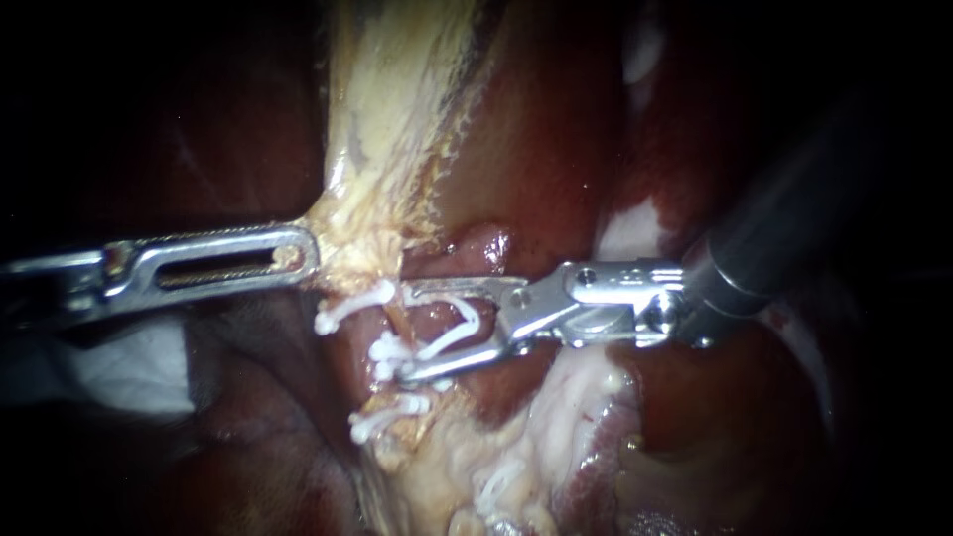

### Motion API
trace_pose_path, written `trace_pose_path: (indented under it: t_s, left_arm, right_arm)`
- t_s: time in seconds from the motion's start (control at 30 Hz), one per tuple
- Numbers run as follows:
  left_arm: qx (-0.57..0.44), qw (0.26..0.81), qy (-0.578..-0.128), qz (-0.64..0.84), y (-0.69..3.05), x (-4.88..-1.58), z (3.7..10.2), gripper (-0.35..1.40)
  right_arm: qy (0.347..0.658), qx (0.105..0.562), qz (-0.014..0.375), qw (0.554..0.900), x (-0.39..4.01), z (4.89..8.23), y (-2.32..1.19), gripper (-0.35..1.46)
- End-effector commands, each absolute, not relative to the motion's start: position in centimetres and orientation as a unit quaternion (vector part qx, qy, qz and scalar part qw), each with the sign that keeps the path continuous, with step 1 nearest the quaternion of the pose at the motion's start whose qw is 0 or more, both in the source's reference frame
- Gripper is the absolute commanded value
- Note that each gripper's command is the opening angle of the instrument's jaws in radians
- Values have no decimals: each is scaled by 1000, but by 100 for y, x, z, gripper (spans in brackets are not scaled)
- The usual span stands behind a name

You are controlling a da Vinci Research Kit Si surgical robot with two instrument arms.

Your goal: Clipping third clip right tube

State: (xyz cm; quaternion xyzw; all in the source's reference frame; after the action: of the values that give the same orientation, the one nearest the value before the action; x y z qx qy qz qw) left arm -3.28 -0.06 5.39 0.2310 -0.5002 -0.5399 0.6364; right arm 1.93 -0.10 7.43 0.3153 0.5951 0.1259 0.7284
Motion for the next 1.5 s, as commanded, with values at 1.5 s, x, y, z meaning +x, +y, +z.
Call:
trace_pose_path:
  t_s: [1.5]
  left_arm:
    - [219,635,-499,-547,10,-313,563,-35]
  right_arm:
    - [640,417,162,625,221,693,16,49]
